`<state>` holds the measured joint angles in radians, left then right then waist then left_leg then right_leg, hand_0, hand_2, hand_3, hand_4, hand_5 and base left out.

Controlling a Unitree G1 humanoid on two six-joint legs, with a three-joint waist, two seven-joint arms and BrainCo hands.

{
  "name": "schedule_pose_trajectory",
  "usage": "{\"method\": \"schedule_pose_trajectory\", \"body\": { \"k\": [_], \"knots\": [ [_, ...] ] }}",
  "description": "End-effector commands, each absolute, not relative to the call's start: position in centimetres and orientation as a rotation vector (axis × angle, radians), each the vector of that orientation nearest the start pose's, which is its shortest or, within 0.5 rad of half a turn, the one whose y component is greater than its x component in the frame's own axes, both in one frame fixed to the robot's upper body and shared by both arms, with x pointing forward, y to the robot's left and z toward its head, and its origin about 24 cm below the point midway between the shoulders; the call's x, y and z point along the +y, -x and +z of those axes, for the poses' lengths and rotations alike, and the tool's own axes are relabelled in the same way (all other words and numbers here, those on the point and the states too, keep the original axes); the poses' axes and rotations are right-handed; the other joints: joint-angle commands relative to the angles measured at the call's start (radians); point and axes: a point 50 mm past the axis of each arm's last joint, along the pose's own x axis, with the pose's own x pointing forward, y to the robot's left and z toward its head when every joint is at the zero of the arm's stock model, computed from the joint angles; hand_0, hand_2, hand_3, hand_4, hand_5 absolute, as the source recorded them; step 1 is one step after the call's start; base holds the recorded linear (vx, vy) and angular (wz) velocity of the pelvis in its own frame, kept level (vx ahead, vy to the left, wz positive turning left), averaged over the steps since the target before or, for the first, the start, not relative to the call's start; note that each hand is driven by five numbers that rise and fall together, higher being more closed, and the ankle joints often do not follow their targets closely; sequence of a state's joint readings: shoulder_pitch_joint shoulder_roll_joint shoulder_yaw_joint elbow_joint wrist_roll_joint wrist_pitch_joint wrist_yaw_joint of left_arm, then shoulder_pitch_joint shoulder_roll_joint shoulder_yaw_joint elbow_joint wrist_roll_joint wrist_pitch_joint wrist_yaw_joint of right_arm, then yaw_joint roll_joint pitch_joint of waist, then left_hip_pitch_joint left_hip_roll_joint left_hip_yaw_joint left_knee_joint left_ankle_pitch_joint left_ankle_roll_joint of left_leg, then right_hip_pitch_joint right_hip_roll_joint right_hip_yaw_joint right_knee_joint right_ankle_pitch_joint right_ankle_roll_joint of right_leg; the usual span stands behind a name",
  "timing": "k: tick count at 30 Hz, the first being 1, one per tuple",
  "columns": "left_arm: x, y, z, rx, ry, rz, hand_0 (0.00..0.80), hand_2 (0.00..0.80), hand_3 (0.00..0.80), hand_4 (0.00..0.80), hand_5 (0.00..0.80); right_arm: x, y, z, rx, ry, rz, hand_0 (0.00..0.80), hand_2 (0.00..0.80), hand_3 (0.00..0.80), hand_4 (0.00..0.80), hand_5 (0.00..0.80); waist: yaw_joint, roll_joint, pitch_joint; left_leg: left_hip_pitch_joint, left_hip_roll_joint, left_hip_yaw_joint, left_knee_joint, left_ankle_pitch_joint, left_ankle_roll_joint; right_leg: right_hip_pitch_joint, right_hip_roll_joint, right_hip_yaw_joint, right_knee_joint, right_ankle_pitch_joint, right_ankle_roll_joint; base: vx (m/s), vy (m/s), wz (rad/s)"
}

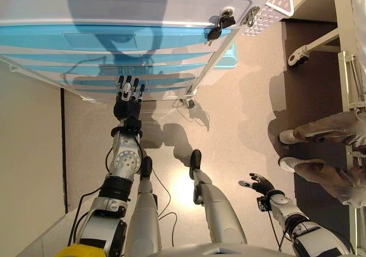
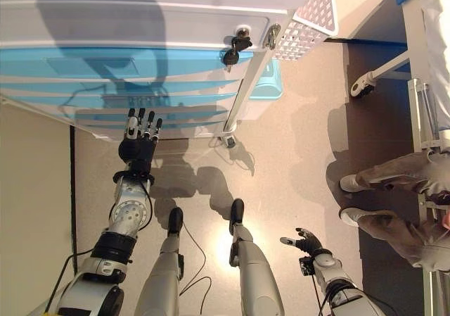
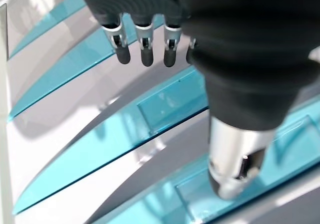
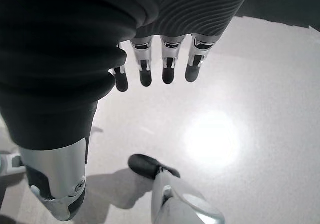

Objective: Open the drawer and pick up the medicine

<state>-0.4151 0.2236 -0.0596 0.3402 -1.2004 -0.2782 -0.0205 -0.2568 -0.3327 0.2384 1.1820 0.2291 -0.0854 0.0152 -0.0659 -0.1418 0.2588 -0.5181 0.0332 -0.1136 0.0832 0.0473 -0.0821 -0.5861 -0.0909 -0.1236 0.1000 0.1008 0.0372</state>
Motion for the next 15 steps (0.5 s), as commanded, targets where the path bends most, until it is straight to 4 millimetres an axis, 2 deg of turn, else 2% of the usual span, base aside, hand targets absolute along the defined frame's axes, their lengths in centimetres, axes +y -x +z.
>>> {"method": "schedule_pose_trajectory", "body": {
  "k": [1,15],
  "knots": [
    [19.6,-32.0,15.9,-0.56,0.87,-0.13,0.0,0.0,0.0,0.0,0.0,-26.3,-18.3,-11.8,0.905,0.284,-0.087,0.0,0.0,0.0,0.0,0.0,-0.001,-0.011,-0.059,-0.061,-0.062,-0.036,0.031,0.0,0.065,0.004,0.003,-0.029,0.051,-0.014,0.061,0.0,0.0,0.0],
    [20.0,-31.7,17.6,-0.622,0.831,-0.147,0.0,0.0,0.0,0.0,0.0,-26.4,-18.3,-11.8,0.909,0.291,-0.082,0.0,0.0,0.0,0.0,0.0,0.001,-0.002,-0.06,-0.061,-0.061,-0.034,0.03,-0.001,0.066,0.003,0.001,-0.032,0.053,-0.016,0.063,0.0,0.0,0.0]
  ]
}}
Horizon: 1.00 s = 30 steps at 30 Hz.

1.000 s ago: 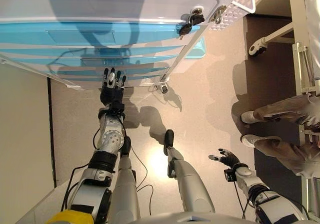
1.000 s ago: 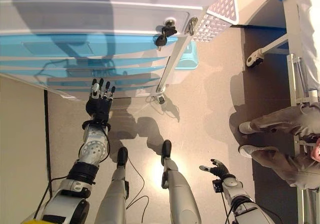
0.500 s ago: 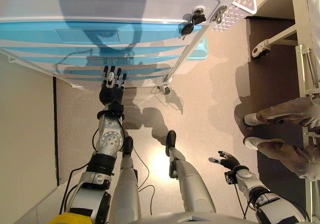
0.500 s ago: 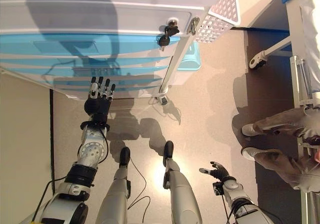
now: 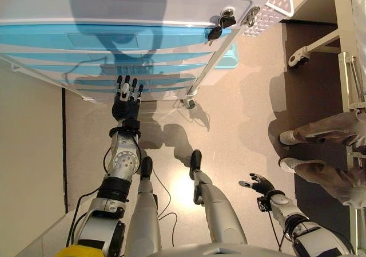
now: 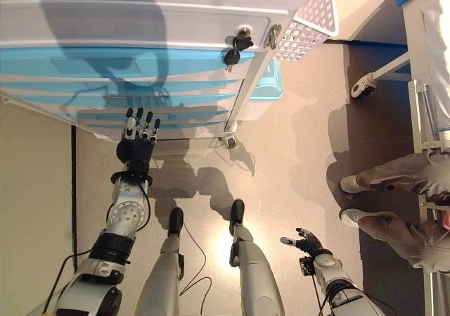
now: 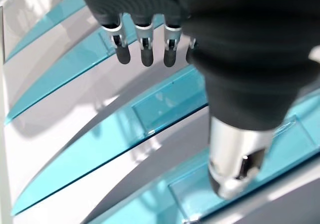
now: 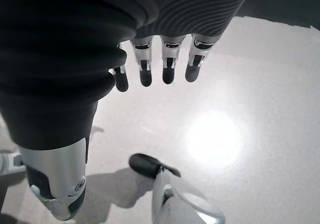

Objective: Open the drawer and pick up the medicine

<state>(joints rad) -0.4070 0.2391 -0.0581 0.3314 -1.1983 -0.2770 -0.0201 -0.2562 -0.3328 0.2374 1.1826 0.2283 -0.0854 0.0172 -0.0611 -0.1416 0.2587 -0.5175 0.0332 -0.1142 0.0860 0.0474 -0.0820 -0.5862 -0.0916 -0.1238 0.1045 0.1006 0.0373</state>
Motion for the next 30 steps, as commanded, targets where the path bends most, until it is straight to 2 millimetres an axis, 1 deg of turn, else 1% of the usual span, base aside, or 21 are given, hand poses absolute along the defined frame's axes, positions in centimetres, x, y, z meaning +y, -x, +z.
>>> {"method": "schedule_pose_trajectory", "body": {
  "k": [1,7,12,14,17,22,30],
  "knots": [
    [20.0,-31.7,17.6,-0.626,0.829,-0.145,0.0,0.0,0.0,0.0,0.0,-26.5,-18.4,-11.7,0.909,0.291,-0.086,0.0,0.0,0.0,0.0,0.0,-0.004,-0.002,-0.06,-0.063,-0.061,-0.034,0.028,-0.001,0.066,0.003,0.002,-0.031,0.049,-0.017,0.063,0.0,0.0,0.0],
    [20.2,-31.9,18.4,-0.648,0.818,-0.131,0.0,0.0,0.0,0.0,0.0,-26.4,-18.5,-11.7,0.906,0.293,-0.082,0.0,0.0,0.0,0.0,0.0,-0.008,0.001,-0.062,-0.061,-0.06,-0.028,0.028,-0.003,0.067,0.004,0.001,-0.029,0.049,-0.017,0.063,0.0,0.0,0.0],
    [20.6,-32.3,20.1,-0.698,0.79,-0.135,0.0,0.0,0.0,0.0,0.0,-26.6,-18.2,-11.8,0.917,0.299,-0.08,0.0,0.0,0.0,0.0,0.0,-0.014,0.001,-0.07,-0.061,-0.06,-0.026,0.031,-0.007,0.067,0.007,0.002,-0.026,0.047,-0.018,0.063,0.0,0.0,0.0],
    [20.6,-32.3,20.1,-0.699,0.79,-0.135,0.0,0.0,0.0,0.0,0.0,-26.6,-18.2,-11.8,0.917,0.299,-0.08,0.0,0.0,0.0,0.0,0.0,-0.014,0.001,-0.07,-0.061,-0.06,-0.026,0.031,-0.007,0.067,0.007,0.002,-0.026,0.047,-0.018,0.063,0.0,0.0,0.0],
    [20.6,-32.4,20.9,-0.717,0.776,-0.15,0.0,0.0,0.0,0.0,0.0,-26.6,-18.1,-11.8,0.923,0.302,-0.074,0.0,0.0,0.0,0.0,0.0,-0.017,-0.001,-0.078,-0.061,-0.061,-0.027,0.031,-0.009,0.067,0.01,0.002,-0.026,0.044,-0.018,0.063,0.0,0.0,0.0],
    [20.6,-32.4,21.1,-0.724,0.771,-0.154,0.0,0.0,0.0,0.0,0.0,-26.6,-18.2,-11.8,0.921,0.306,-0.071,0.0,0.0,0.0,0.0,0.0,-0.019,-0.001,-0.083,-0.06,-0.061,-0.025,0.031,-0.009,0.067,0.009,0.003,-0.025,0.045,-0.018,0.062,0.0,0.0,0.0],
    [20.2,-32.4,22.2,-0.751,0.749,-0.18,0.0,0.0,0.0,0.0,0.0,-26.7,-18.2,-11.8,0.927,0.316,-0.067,0.0,0.0,0.0,0.0,0.0,-0.021,0.001,-0.086,-0.059,-0.061,-0.023,0.031,-0.011,0.067,0.01,0.003,-0.021,0.045,-0.017,0.063,0.0,0.0,0.0]
  ]
}}
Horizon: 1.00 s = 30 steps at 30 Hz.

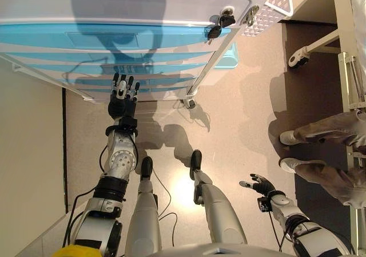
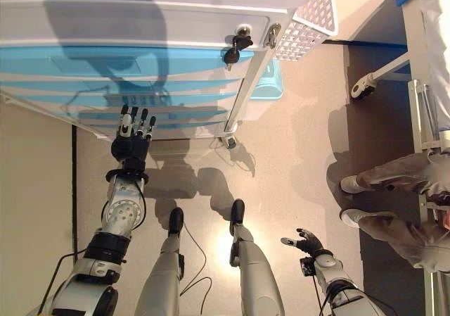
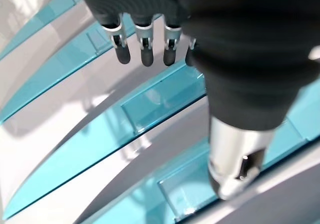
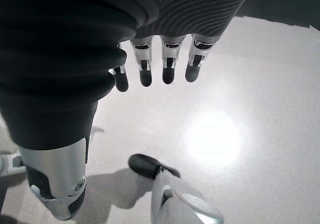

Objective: Open the drawer and pick up the medicine

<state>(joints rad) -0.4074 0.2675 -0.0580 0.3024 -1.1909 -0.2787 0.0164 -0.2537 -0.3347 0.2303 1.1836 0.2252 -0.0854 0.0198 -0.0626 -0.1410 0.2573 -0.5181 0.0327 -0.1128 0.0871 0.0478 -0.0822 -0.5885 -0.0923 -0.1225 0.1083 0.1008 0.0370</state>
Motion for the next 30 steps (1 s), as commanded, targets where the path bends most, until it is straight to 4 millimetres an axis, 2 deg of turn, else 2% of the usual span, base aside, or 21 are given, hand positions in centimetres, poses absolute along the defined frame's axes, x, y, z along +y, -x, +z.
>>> {"method": "schedule_pose_trajectory", "body": {
  "k": [1,23,27,28,29,30],
  "knots": [
    [20.2,-32.4,22.2,-0.751,0.749,-0.18,0.0,0.0,0.0,0.0,0.0,-26.7,-18.2,-11.8,0.927,0.316,-0.067,0.0,0.0,0.0,0.0,0.0,-0.02,0.0,-0.085,-0.059,-0.06,-0.025,0.03,-0.012,0.068,0.013,0.004,-0.023,0.041,-0.018,0.063,0.0,0.0,0.0],
    [19.4,-31.7,23.7,-0.81,0.735,-0.258,0.0,0.0,0.0,0.0,0.0,-26.8,-17.7,-12.0,0.939,0.308,-0.066,0.0,0.0,0.0,0.0,0.0,-0.021,0.005,-0.084,-0.069,-0.065,-0.021,0.05,-0.019,0.07,0.01,0.001,-0.017,0.049,-0.015,0.061,0.0,0.0,0.0],
    [19.1,-31.4,24.0,-0.822,0.723,-0.281,0.138,0.138,0.138,0.138,0.138,-26.9,-17.5,-12.0,0.945,0.309,-0.066,0.0,0.0,0.0,0.0,0.0,-0.02,0.005,-0.082,-0.067,-0.067,-0.022,0.051,-0.02,0.07,0.012,0.001,-0.018,0.051,-0.015,0.061,0.0,0.0,0.0],
    [19.1,-31.4,24.1,-0.825,0.722,-0.284,0.386,0.386,0.386,0.386,0.386,-26.8,-17.5,-12.1,0.946,0.307,-0.063,0.0,0.0,0.0,0.0,0.0,-0.019,0.006,-0.082,-0.067,-0.067,-0.022,0.053,-0.02,0.07,0.011,0.0,-0.019,0.053,-0.016,0.061,0.0,0.0,0.0],
    [19.1,-31.3,24.2,-0.83,0.72,-0.29,0.515,0.515,0.515,0.515,0.515,-26.8,-17.4,-12.1,0.947,0.308,-0.06,0.0,0.0,0.0,0.0,0.0,-0.019,0.005,-0.083,-0.068,-0.066,-0.023,0.054,-0.021,0.07,0.011,-0.001,-0.019,0.054,-0.015,0.061,0.0,0.0,0.0],
    [19.1,-31.2,24.3,-0.837,0.716,-0.289,0.75,0.75,0.75,0.75,0.75,-26.8,-17.5,-12.1,0.946,0.309,-0.059,0.0,0.0,0.0,0.0,0.0,-0.019,0.005,-0.082,-0.068,-0.066,-0.024,0.054,-0.02,0.069,0.011,-0.001,-0.019,0.053,-0.016,0.061,0.0,0.0,0.0]
  ]
}}
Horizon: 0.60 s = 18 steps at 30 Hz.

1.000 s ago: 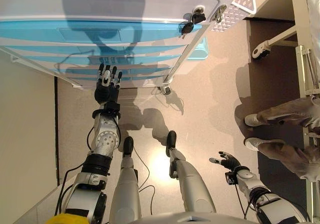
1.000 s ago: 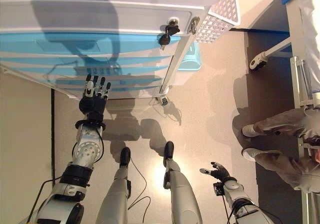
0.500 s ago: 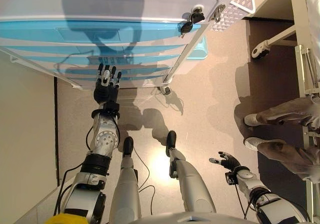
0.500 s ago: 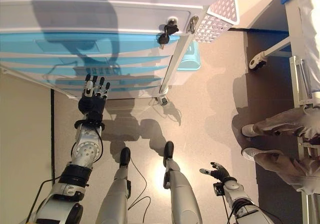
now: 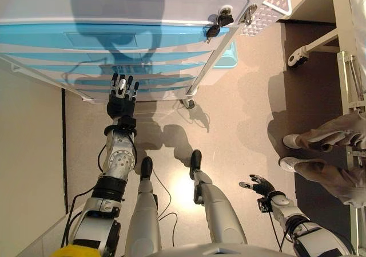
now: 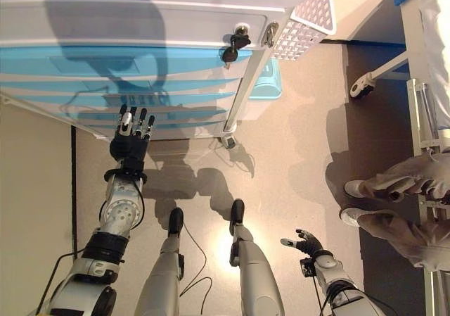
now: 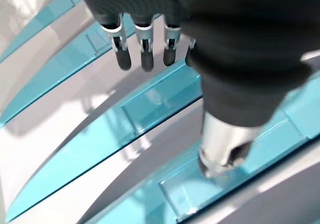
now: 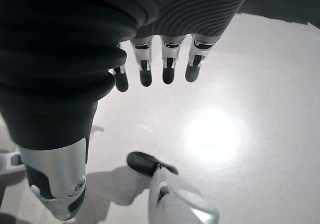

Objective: Open the drawer and pick up the medicine

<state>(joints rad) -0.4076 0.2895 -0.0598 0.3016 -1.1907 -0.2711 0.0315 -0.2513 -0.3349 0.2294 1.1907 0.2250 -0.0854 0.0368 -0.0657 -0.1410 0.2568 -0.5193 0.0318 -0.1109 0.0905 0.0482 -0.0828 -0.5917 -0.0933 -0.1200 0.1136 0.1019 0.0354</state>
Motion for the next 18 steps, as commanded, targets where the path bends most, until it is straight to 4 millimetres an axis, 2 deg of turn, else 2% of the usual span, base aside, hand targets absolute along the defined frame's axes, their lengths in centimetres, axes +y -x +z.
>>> {"method": "schedule_pose_trajectory", "body": {
  "k": [1,18],
  "knots": [
    [19.2,-31.24,24.26,-0.838,0.716,-0.285,0.8,0.8,0.8,0.8,0.8,-26.8,-17.41,-12.12,0.948,0.308,-0.061,0.0,0.0,0.0,0.0,0.0,-0.015,0.005,-0.082,-0.068,-0.065,-0.026,0.051,-0.02,0.07,0.015,-0.001,-0.022,0.047,-0.016,0.062,0.0,0.0,0.0],
    [19.19,-31.16,23.83,-0.826,0.715,-0.283,0.8,0.8,0.8,0.8,0.8,-26.89,-17.11,-12.25,0.96,0.306,-0.063,0.0,0.0,0.0,0.0,0.0,-0.013,0.003,-0.084,-0.069,-0.067,-0.025,0.057,-0.022,0.071,0.018,0.001,-0.025,0.049,-0.017,0.061,0.0,0.0,0.0]
  ]
}}
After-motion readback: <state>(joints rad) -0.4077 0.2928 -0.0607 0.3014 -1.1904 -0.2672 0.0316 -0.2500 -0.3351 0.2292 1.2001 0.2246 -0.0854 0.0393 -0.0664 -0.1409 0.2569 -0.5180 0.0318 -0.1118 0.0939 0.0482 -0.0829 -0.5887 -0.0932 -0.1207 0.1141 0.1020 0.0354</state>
